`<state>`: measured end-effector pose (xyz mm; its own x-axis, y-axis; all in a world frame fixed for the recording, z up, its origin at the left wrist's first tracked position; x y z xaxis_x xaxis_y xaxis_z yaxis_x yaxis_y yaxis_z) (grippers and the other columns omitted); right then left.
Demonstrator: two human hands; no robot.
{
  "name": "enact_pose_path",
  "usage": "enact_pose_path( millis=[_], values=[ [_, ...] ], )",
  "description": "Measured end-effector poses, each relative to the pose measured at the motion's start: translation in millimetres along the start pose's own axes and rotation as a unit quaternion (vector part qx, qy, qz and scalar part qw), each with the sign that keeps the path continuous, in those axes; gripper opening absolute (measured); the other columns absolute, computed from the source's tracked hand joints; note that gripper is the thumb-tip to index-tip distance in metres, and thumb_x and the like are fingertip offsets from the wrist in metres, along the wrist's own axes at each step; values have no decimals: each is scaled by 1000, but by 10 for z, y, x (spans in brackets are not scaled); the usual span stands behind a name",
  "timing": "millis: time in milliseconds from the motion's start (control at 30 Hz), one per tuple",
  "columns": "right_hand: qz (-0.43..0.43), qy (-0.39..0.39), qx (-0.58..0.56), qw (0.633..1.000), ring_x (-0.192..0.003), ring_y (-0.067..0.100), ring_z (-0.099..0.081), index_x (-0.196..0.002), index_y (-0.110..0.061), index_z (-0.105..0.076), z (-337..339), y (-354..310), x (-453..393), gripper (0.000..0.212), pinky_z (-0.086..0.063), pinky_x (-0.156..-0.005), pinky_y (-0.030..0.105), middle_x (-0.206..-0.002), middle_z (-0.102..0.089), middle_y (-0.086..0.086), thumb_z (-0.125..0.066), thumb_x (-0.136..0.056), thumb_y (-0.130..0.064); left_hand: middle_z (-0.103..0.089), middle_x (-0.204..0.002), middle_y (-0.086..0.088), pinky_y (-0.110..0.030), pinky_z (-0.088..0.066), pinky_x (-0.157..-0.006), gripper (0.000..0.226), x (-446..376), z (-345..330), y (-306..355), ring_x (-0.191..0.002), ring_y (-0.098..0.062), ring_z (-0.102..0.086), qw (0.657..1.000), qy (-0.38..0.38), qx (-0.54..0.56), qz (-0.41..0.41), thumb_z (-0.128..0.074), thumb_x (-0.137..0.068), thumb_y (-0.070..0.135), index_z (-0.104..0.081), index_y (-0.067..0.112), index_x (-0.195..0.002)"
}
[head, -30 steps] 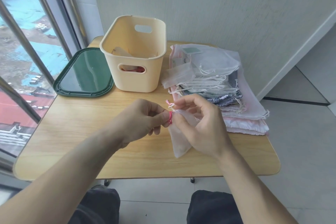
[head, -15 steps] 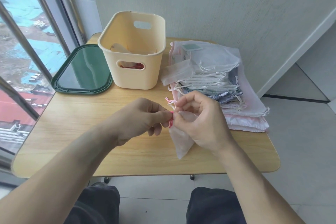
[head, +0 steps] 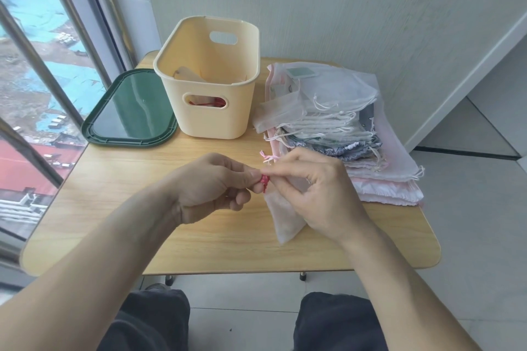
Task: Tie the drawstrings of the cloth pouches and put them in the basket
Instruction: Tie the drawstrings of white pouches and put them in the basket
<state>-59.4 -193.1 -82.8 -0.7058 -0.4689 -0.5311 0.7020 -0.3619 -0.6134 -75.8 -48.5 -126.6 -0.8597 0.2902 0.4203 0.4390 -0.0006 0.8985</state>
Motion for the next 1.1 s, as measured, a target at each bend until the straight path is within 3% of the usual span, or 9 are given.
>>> enact_pose_path(
  millis=[133, 267, 400, 767, 967, 1100],
  values=[
    [81, 12, 86, 993, -91, 25, -62, -96, -17, -83, -32, -24, -22, 11, -54, -78, 44, -95, -70, 3, -74, -90, -13, -63, -66, -2, -21, -38, -53, 20, -13, 44, -10, -51, -10, -46, 1000, 17, 7, 4, -57, -95, 6, -69, 0, -80],
    [114, 5, 136, 984, -85, 24, -59, -92, -17, -82, -84, -73, -51, 8, -48, -73, 48, -86, -69, -3, -77, -87, -14, -63, -70, -5, -20, -36, -50, 17, -22, 77, -18, -50, -10, -44, 999, 39, 3, -3, -58, -94, 5, -68, -3, -83],
    [96, -45, 157, 982, -82, 16, -60, -95, -21, -81, -116, -27, -37, 13, -48, -71, 46, -80, -69, -7, -77, -86, -12, -63, -63, -2, -18, -36, -47, 18, -19, 78, -39, -50, -10, -43, 999, 43, -33, -3, -59, -95, 6, -69, -3, -82],
    [162, -111, 191, 962, -72, 21, -62, -83, -22, -80, -251, -95, -52, 7, -47, -63, 36, -71, -68, -5, -75, -83, -17, -65, -63, -4, -20, -36, -48, 15, -38, 177, -121, -51, -12, -42, 992, 54, -108, 38, -65, -92, 4, -71, -9, -88],
    [166, -139, 219, 952, -66, 23, -56, -69, -21, -75, -319, -163, -63, 8, -41, -61, 29, -66, -63, -4, -72, -75, -16, -65, -62, -5, -22, -35, -45, 22, -60, 146, -129, -49, -12, -43, 980, 62, -185, 34, -66, -92, 2, -73, 3, -71],
    [176, -143, 232, 946, -64, 23, -55, -67, -18, -73, -361, -153, -68, 7, -44, -64, 34, -63, -60, -3, -72, -73, -14, -65, -58, -1, -20, -36, -44, 22, -56, 142, -119, -51, -13, -43, 974, 71, -213, 34, -67, -92, 5, -73, 5, -70]
  ],
)
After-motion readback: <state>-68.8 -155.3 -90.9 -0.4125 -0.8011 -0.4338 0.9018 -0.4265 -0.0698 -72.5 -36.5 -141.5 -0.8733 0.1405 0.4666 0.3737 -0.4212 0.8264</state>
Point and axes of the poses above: each hand's wrist, its own x-axis away from the middle knuckle, its own z-axis out of the back of the hand, y = z × x, the point moved 7 cm from there along -x, towards the middle knuckle
